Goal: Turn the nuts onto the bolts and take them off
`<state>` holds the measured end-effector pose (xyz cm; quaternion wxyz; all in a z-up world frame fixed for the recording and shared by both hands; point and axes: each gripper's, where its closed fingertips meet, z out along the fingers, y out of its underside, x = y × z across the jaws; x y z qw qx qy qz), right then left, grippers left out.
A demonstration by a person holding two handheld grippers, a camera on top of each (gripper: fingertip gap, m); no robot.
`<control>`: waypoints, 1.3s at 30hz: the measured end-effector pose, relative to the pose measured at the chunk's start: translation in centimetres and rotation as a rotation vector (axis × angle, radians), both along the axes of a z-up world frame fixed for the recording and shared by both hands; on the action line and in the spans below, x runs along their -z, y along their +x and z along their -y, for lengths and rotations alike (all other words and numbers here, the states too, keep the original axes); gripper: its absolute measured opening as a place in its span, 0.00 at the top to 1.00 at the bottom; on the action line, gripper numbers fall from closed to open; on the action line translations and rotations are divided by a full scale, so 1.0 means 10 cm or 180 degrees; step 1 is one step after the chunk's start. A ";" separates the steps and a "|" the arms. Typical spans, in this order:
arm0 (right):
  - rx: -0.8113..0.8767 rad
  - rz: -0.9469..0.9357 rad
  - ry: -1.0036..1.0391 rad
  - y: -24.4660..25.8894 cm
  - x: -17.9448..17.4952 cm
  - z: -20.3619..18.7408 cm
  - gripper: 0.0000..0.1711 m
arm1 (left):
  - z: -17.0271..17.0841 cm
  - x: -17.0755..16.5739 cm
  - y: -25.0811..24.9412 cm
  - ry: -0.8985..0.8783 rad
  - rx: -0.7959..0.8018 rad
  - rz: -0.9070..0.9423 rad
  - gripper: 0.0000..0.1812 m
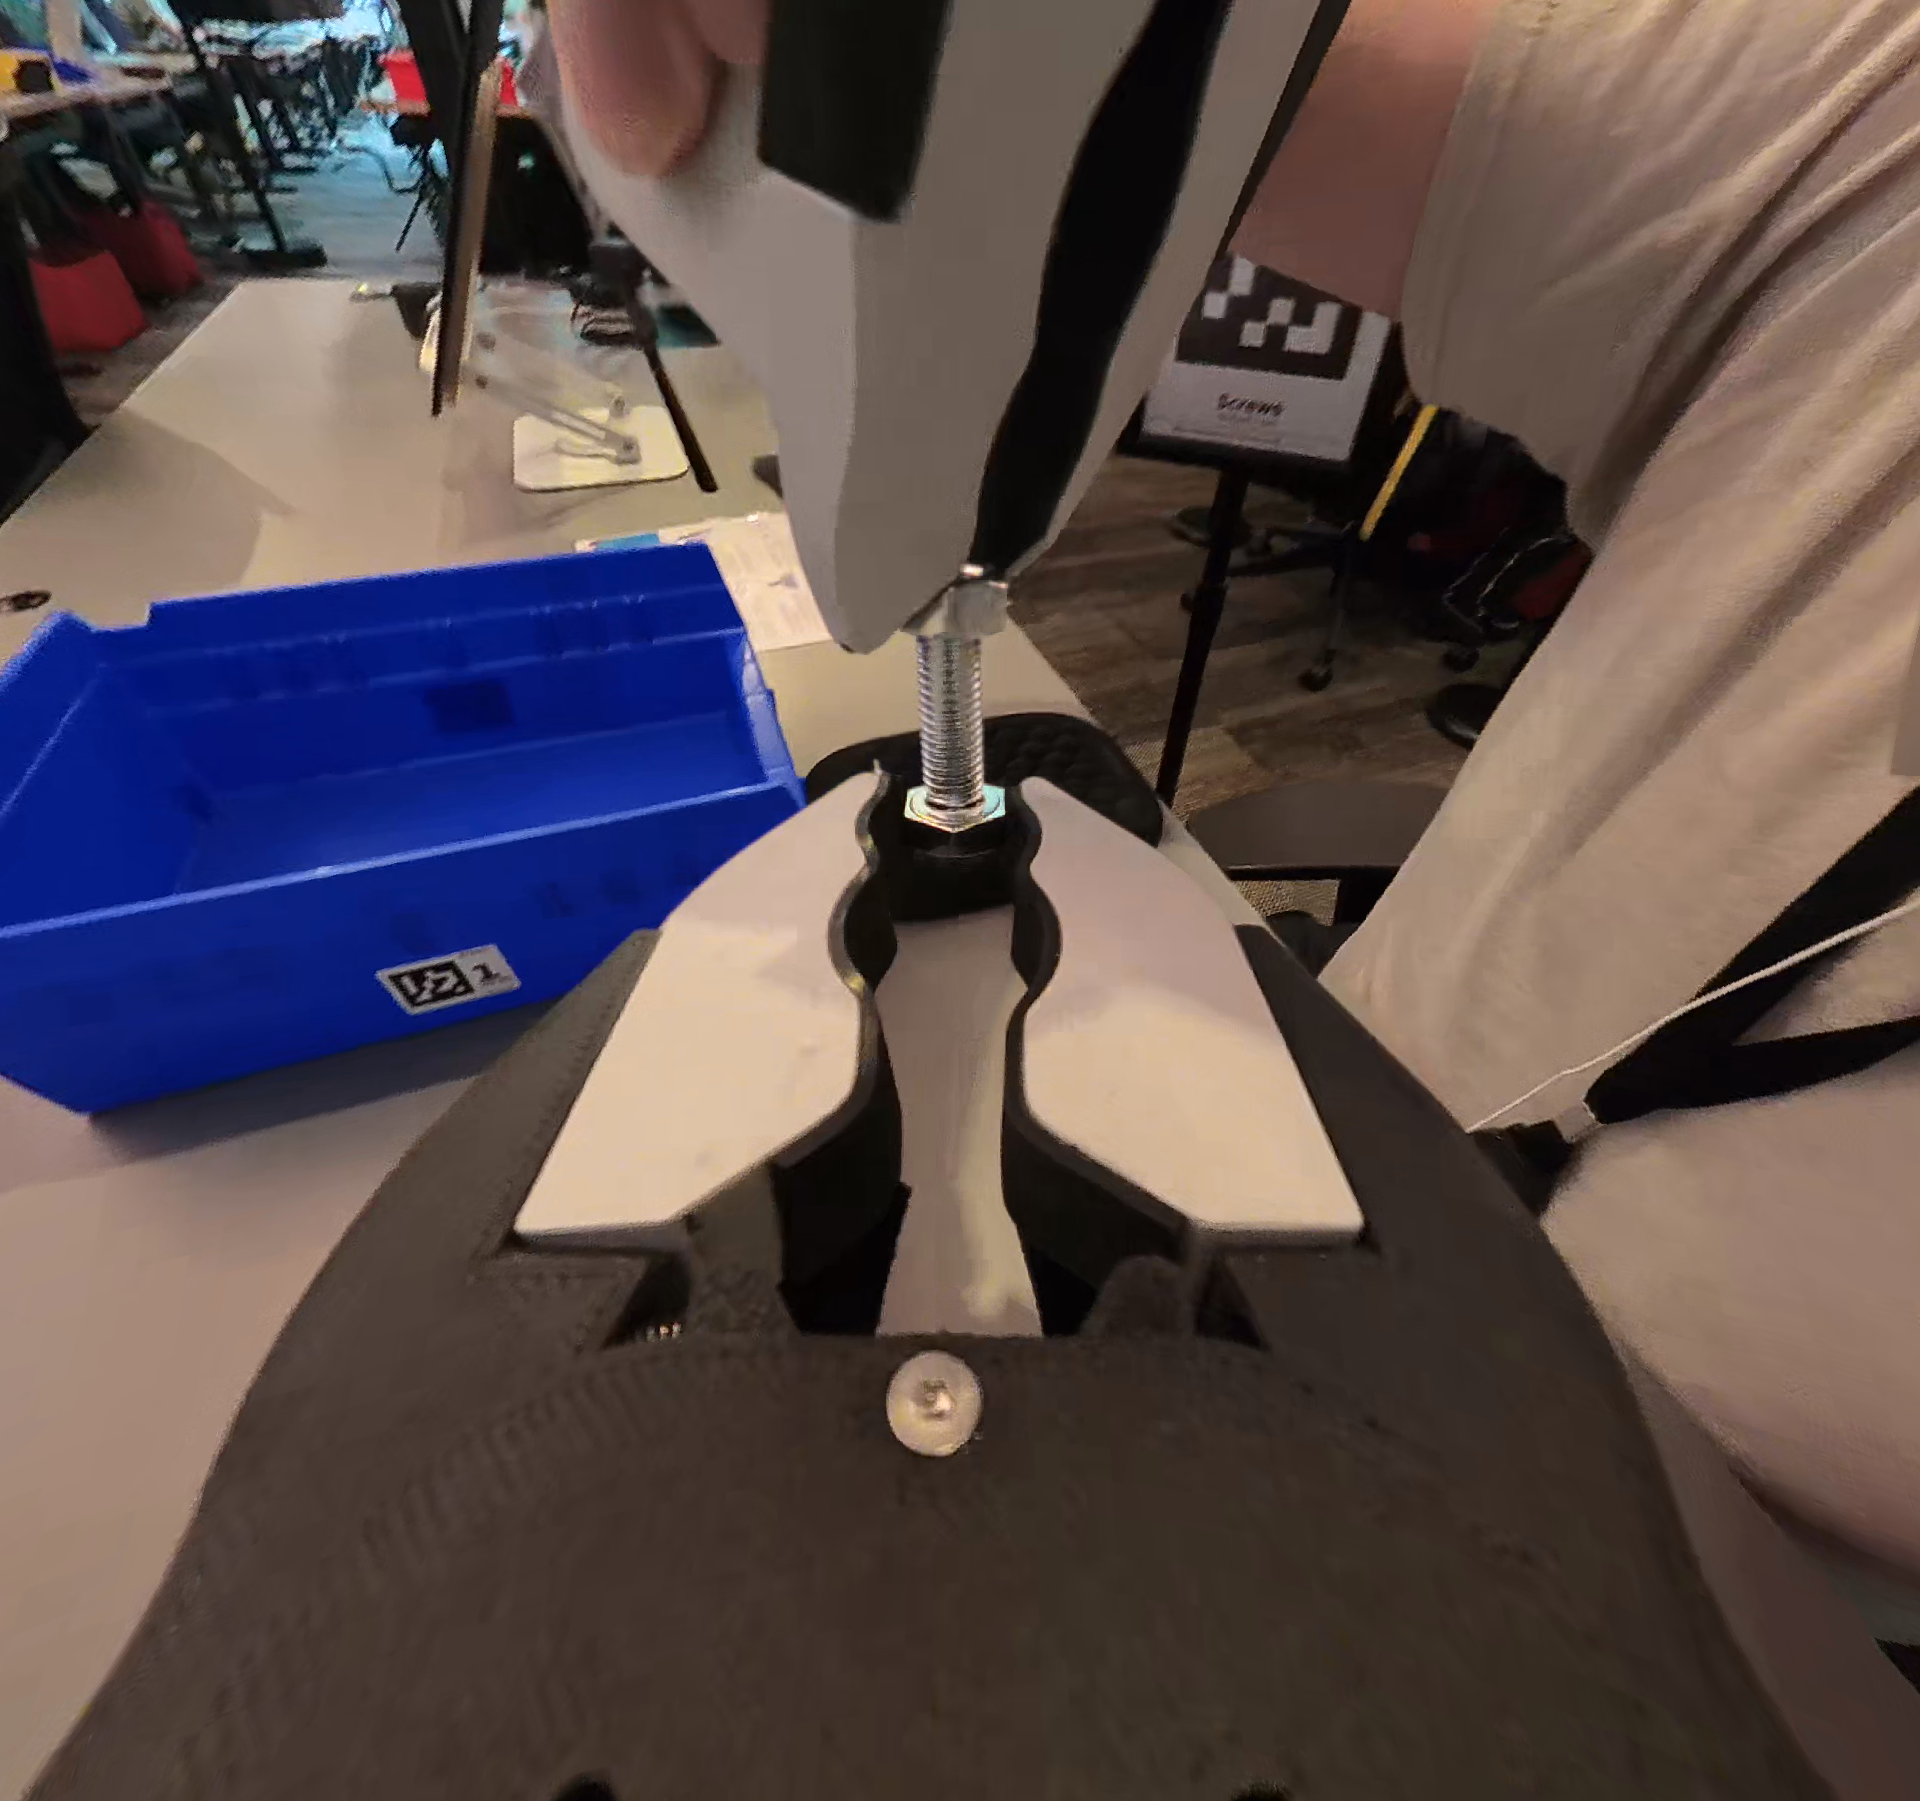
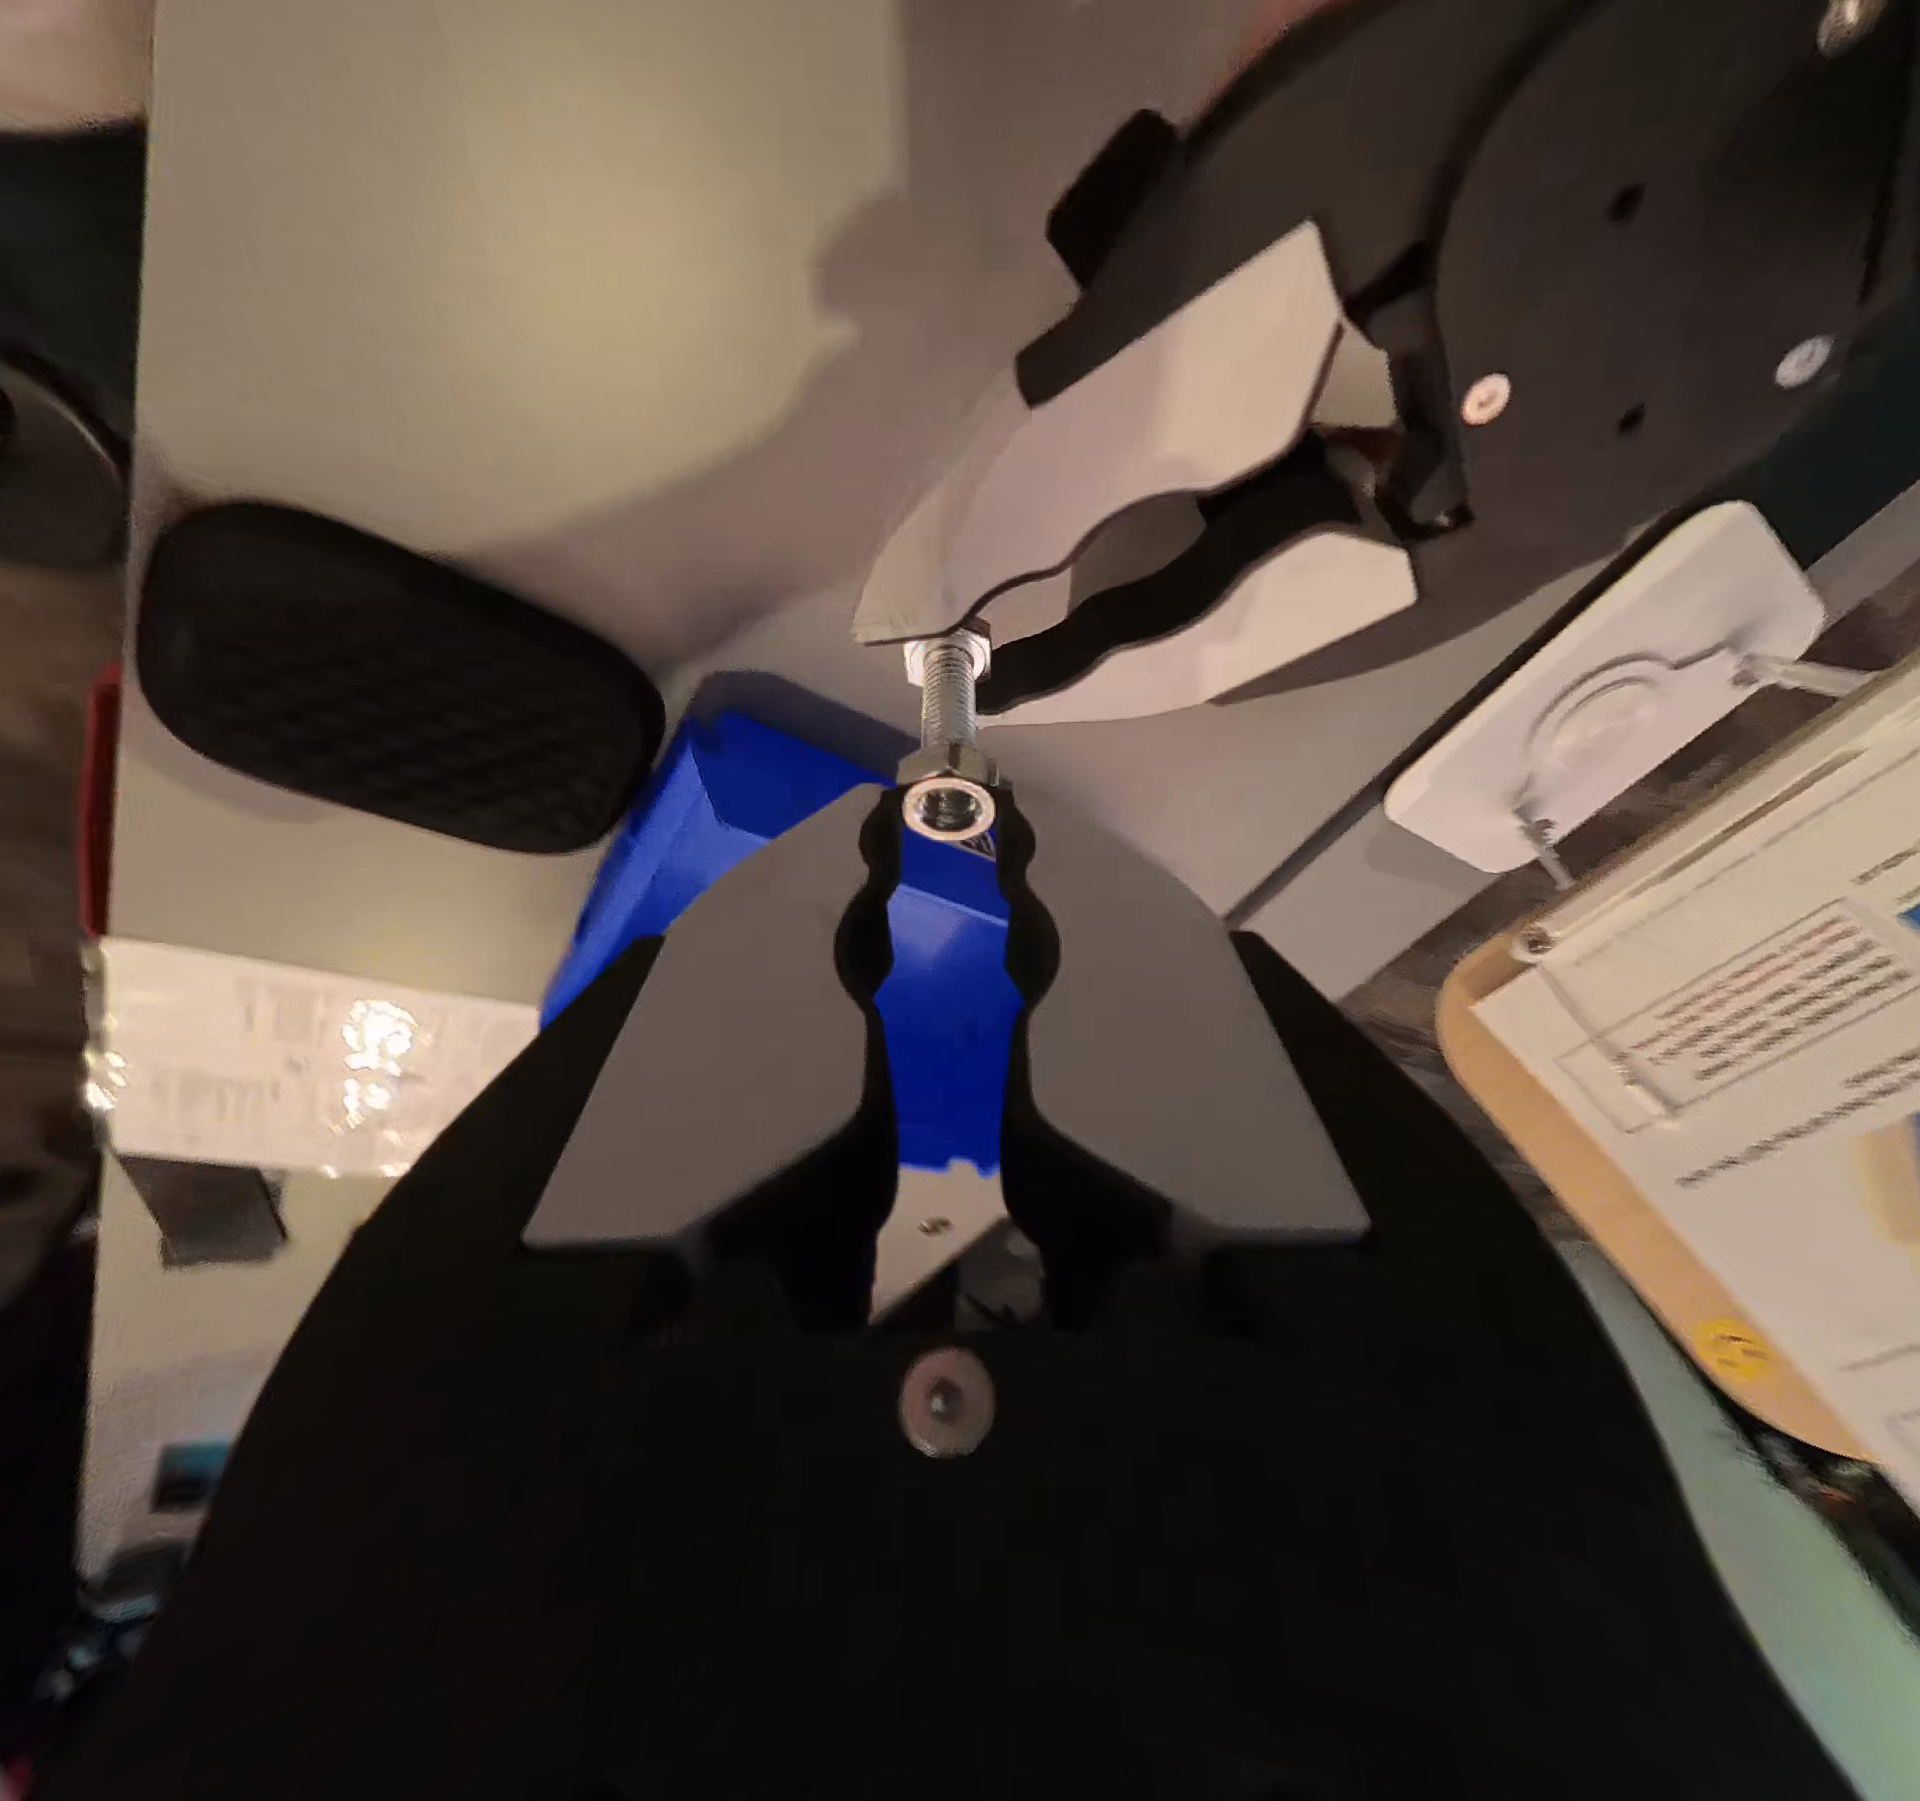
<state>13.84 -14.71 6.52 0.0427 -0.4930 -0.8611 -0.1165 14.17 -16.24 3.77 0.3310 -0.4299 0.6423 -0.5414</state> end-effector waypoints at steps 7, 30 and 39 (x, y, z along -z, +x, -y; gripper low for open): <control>-0.0263 0.0800 0.0188 -0.13 -0.18 0.07 0.89 | 0.07 -0.17 -0.10 0.0132 0.0132 0.0391 0.90; 0.1157 -0.0081 -0.0730 -0.43 -0.64 -0.11 0.89 | -0.17 -0.72 -0.44 -0.0073 -0.0333 0.0726 0.90; 0.2106 -0.0464 -0.1129 -0.47 -0.72 -0.18 0.89 | -0.30 -0.79 -0.46 0.0131 -0.0814 0.0650 0.90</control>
